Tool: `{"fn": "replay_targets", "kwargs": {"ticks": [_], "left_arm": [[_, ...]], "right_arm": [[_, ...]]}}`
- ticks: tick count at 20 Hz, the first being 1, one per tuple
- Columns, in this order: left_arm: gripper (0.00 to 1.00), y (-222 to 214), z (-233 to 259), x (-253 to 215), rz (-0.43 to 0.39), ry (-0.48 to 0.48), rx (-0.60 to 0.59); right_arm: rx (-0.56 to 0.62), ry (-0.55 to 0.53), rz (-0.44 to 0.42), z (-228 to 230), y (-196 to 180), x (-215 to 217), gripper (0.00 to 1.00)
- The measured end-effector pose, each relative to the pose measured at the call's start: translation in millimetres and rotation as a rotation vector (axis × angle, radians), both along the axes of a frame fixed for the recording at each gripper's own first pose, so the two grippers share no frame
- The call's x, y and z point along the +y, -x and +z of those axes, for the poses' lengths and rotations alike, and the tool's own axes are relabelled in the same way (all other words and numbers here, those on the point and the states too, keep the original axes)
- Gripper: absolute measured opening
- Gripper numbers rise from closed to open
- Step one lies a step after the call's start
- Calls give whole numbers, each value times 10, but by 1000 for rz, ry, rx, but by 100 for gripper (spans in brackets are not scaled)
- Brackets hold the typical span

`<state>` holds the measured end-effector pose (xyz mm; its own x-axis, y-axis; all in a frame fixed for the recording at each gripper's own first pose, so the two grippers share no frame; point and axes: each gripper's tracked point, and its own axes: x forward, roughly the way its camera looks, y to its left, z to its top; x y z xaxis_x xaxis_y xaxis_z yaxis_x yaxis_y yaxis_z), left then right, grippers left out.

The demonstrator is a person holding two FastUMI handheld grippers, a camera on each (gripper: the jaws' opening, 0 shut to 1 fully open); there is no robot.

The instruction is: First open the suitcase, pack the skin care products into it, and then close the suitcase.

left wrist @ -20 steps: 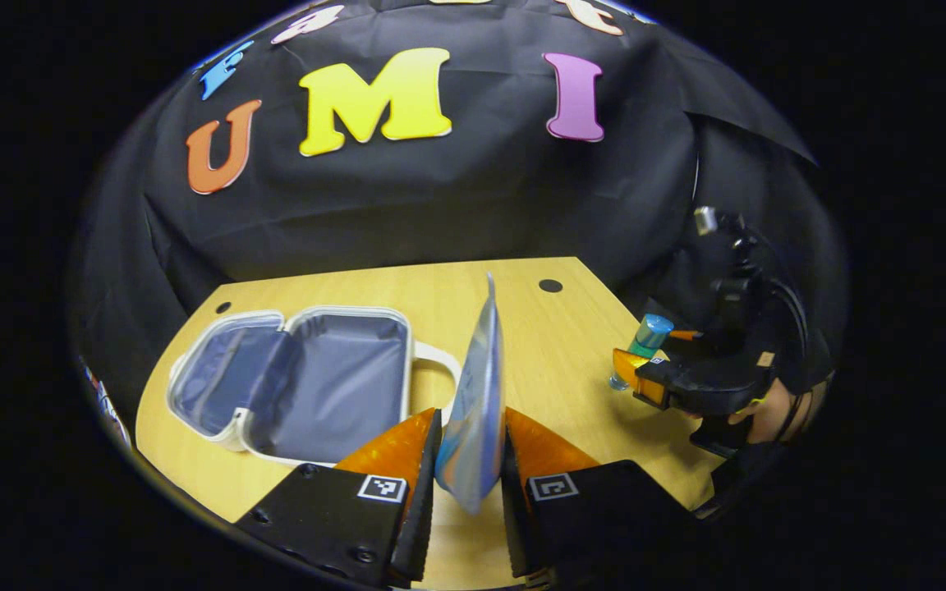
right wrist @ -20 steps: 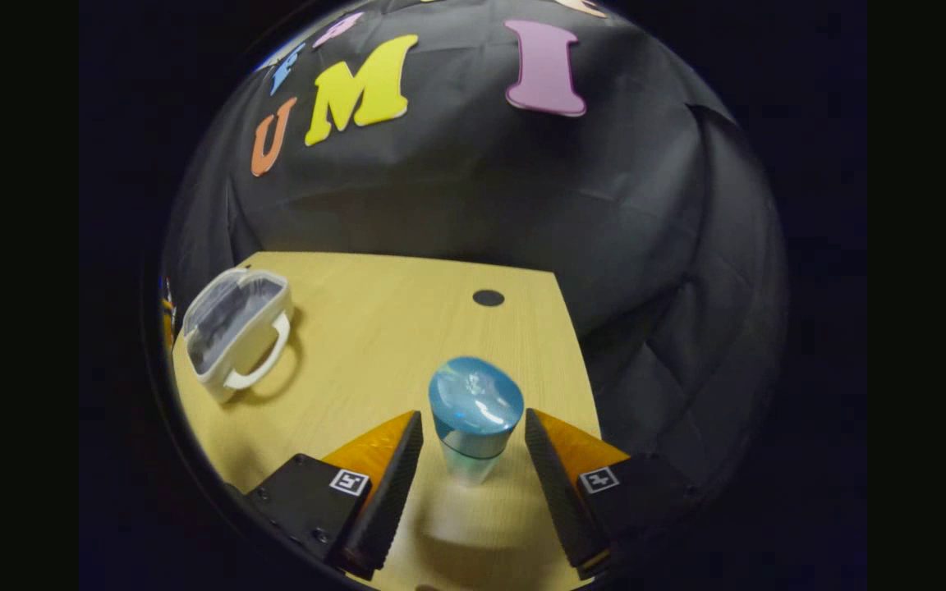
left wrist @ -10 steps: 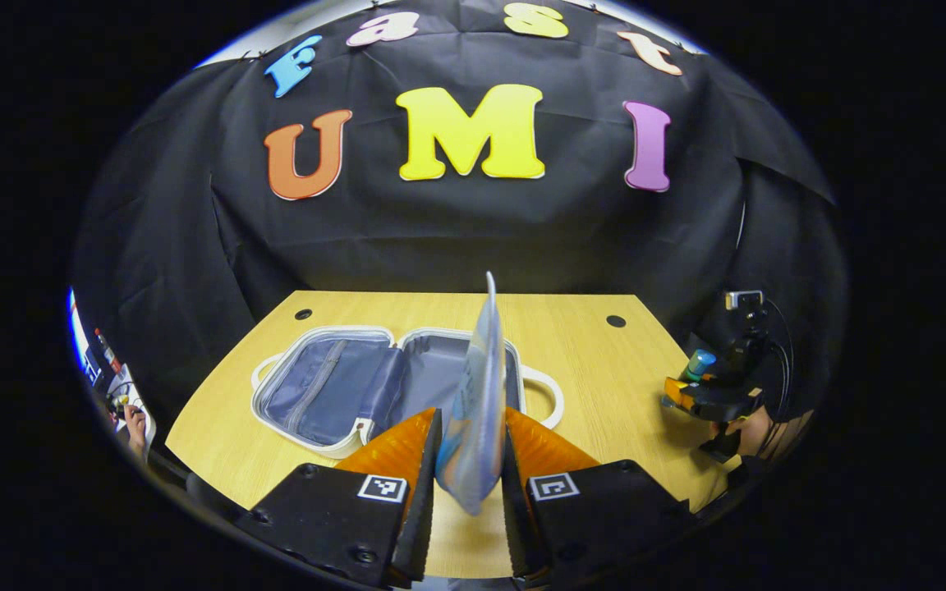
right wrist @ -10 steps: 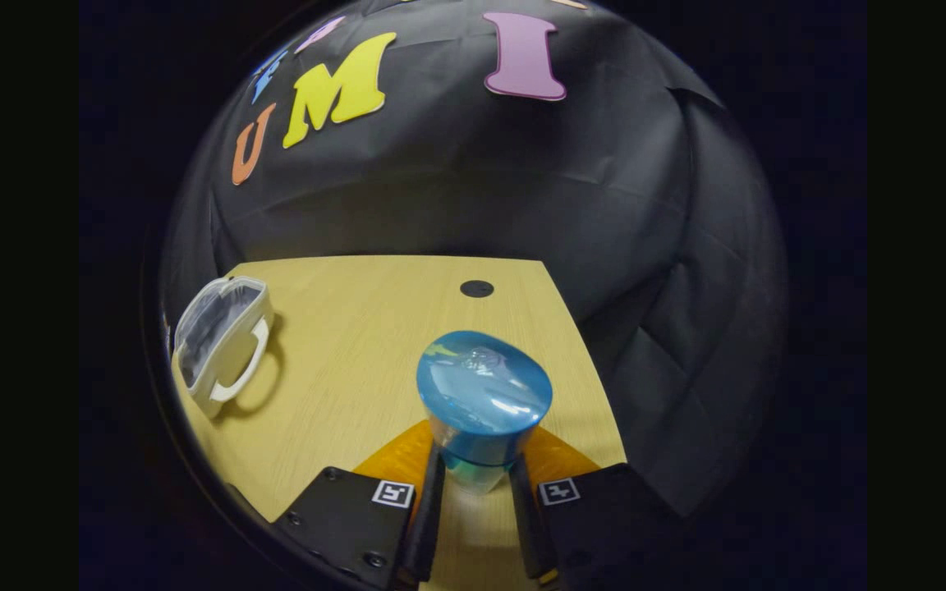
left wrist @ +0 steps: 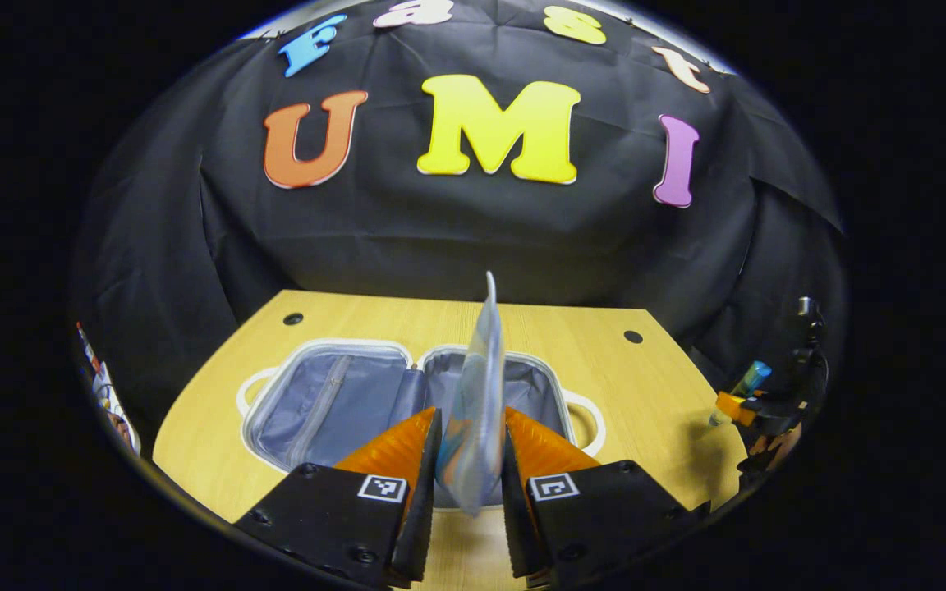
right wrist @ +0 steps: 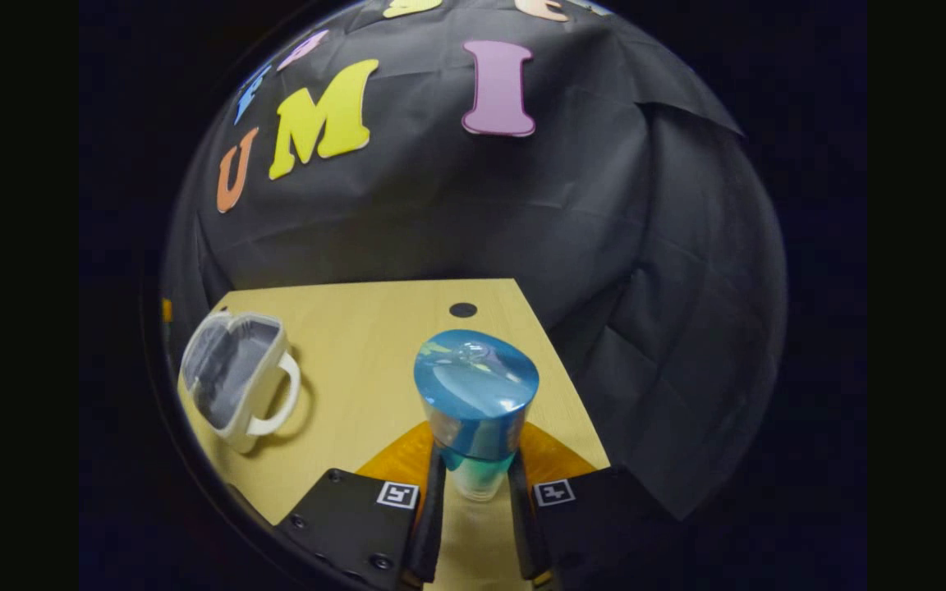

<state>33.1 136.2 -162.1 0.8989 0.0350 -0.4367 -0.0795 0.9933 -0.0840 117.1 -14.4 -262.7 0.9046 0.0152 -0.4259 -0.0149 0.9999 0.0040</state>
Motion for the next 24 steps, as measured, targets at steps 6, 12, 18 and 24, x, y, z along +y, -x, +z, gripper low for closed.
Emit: {"fn": "replay_targets", "kwargs": {"ticks": [6, 12, 18, 24], "left_arm": [[40, -346, -833, -55, -94, 11, 212], [40, -399, -1375, -73, -112, 17, 362], [40, -373, -1791, -58, -75, 54, 523], [40, -378, -1851, -45, -64, -25, 589]], "right_arm": [[-56, -34, 53, 672, 572, 686, 34], [-19, 16, 102, 697, 863, 1128, 34], [54, 21, 65, 551, 907, 1137, 34], [88, 47, 78, 451, 896, 1164, 34]]}}
